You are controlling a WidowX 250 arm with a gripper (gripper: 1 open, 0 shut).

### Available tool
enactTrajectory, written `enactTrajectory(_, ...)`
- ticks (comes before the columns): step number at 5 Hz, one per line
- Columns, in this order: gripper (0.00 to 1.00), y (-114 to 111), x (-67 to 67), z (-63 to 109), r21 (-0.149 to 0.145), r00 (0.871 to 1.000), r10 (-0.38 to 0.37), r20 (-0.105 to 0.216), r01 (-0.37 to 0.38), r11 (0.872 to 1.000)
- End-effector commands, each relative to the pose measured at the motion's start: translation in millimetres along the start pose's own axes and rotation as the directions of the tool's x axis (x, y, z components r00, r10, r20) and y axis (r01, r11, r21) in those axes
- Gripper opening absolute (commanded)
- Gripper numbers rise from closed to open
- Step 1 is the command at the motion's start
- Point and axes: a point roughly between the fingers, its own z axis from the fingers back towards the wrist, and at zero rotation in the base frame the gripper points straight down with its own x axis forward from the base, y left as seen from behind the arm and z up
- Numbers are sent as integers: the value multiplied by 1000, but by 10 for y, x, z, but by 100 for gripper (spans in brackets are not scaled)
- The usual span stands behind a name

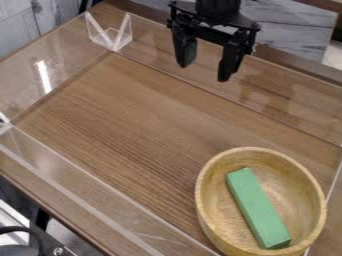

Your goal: Remove the green block from inside the brown bowl and put it on the table

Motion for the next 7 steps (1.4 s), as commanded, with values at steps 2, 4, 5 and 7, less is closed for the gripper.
enactTrajectory(2, 100, -790, -539, -214, -52, 935, 354, -34, -355, 933)
enactTrajectory(4, 100, -1493, -952, -517, -104, 846, 532, -8, -530, 841)
enactTrajectory(5, 100, -1370, -805, -511, -119, 823, 568, -4, -564, 817)
enactTrajectory(7, 100, -1275, -716, -592, -129, 803, 596, -13, -593, 795)
